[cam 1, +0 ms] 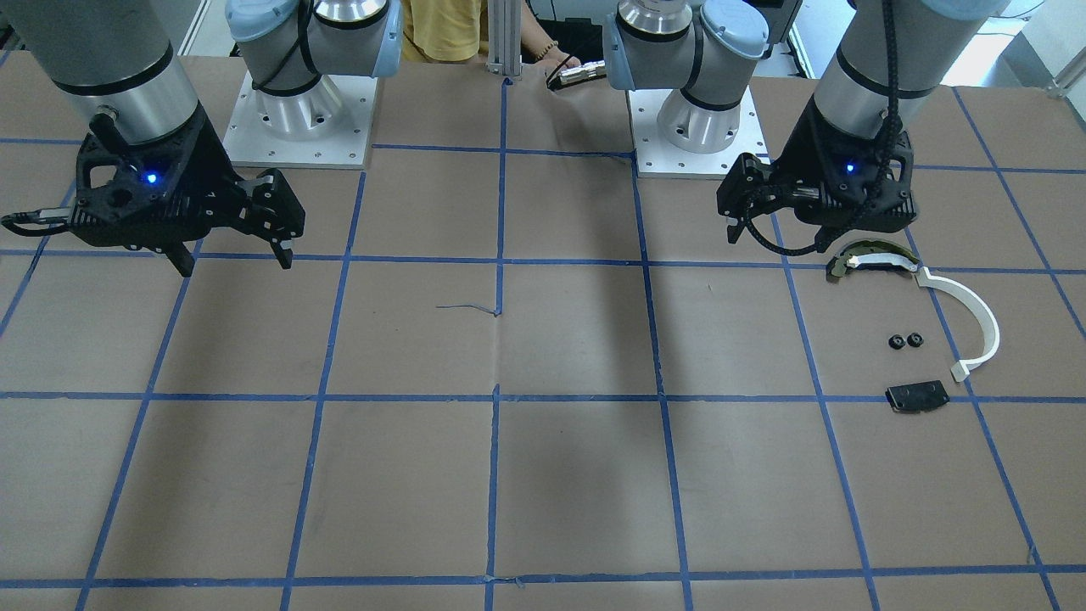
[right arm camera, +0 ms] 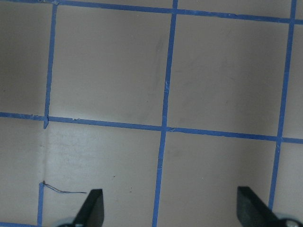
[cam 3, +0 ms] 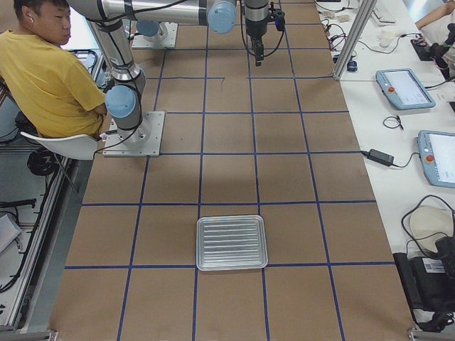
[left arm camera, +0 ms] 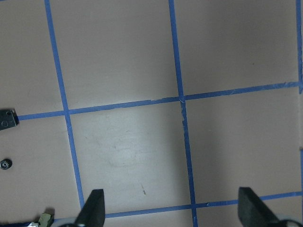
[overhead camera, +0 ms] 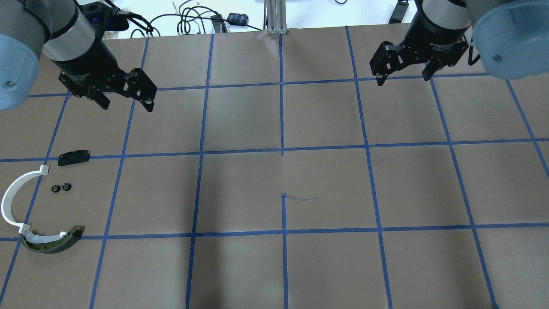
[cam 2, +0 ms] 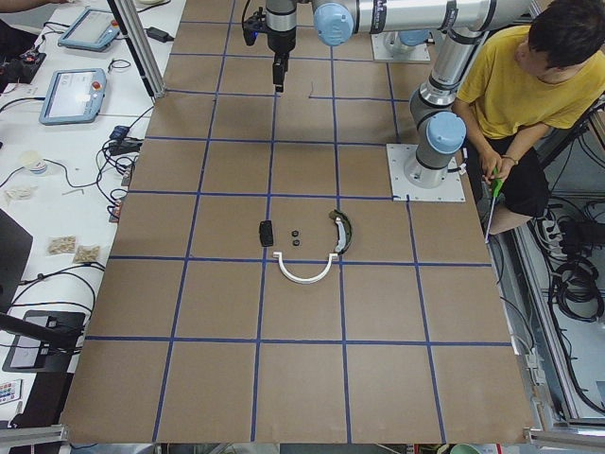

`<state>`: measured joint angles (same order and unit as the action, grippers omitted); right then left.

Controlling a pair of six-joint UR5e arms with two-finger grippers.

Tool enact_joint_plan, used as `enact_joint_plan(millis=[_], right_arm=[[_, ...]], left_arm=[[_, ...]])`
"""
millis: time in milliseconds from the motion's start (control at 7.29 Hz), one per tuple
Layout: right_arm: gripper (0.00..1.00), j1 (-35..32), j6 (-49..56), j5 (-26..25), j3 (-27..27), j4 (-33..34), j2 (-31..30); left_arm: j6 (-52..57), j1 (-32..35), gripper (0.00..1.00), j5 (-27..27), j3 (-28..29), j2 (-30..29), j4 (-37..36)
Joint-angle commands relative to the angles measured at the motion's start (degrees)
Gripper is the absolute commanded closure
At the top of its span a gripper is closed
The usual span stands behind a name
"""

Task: Place bearing gear from tray to pile

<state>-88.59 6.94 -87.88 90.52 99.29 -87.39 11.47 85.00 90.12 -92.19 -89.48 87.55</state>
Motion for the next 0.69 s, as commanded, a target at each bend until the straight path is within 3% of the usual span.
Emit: enact_joint_plan(millis=[0, 549], right_arm=[[0.0, 0.0, 0.0, 0.0, 0.0, -0.1, 0.0], [0.0, 0.0, 0.0, 0.0, 0.0, -0.1, 0.0]], left_arm=[[-3.0, 0.3, 0.0, -0.7, 0.0, 0.3, 0.7], [-3.8, 0.3, 0.0, -0.6, -0.3, 0.4, 0.7]])
